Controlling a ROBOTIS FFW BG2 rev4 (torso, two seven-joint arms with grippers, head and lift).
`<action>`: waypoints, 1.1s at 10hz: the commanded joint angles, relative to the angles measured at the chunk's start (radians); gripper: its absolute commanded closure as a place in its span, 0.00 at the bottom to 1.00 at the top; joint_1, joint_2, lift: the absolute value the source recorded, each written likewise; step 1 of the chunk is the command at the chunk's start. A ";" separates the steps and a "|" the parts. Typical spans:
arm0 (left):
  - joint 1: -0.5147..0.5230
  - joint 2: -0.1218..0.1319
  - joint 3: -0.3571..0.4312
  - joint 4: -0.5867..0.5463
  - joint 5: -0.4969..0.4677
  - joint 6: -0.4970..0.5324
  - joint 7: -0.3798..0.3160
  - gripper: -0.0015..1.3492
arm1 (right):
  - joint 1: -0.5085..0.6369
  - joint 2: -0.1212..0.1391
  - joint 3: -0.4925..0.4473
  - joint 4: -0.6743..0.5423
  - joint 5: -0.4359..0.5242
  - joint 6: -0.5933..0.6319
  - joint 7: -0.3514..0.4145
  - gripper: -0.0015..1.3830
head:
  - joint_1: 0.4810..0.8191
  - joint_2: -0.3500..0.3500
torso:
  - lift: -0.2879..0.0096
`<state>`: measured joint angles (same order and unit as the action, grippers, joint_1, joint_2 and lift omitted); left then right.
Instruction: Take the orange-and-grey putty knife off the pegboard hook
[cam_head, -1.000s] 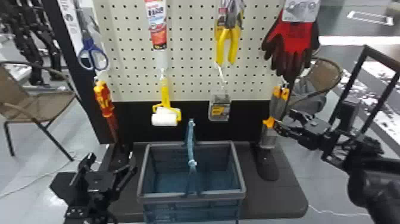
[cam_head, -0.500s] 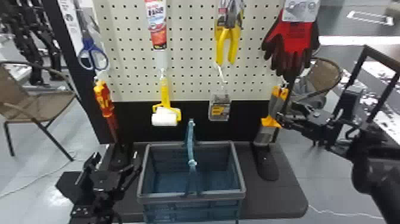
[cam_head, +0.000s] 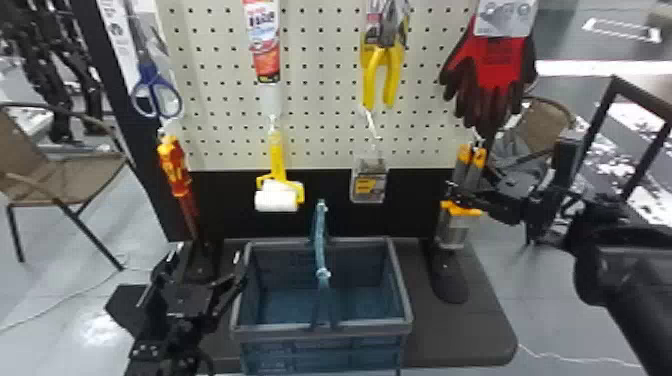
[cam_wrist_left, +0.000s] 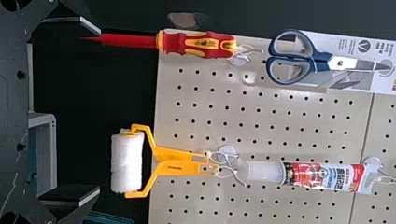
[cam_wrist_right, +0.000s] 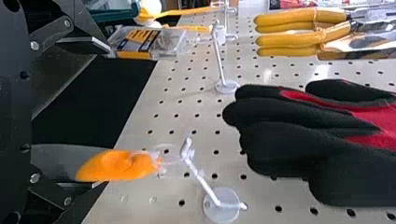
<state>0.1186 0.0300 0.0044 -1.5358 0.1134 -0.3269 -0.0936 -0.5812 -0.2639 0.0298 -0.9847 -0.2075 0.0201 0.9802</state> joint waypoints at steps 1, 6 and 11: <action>0.000 0.001 -0.001 0.002 0.002 0.003 0.000 0.09 | -0.005 0.005 0.021 0.005 -0.019 0.000 0.000 0.23 | 0.20 0.50 | 0.63; 0.001 0.004 -0.003 0.005 0.002 0.012 -0.002 0.09 | -0.008 0.020 0.039 0.029 -0.009 0.001 0.000 0.26 | 0.20 0.50 | 0.63; 0.004 0.007 -0.001 0.005 0.008 0.006 -0.002 0.09 | -0.009 0.025 0.036 0.075 -0.072 -0.014 -0.038 0.95 | 0.20 0.50 | 0.63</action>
<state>0.1227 0.0367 0.0032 -1.5309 0.1211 -0.3206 -0.0951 -0.5901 -0.2393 0.0670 -0.9139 -0.2785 0.0062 0.9413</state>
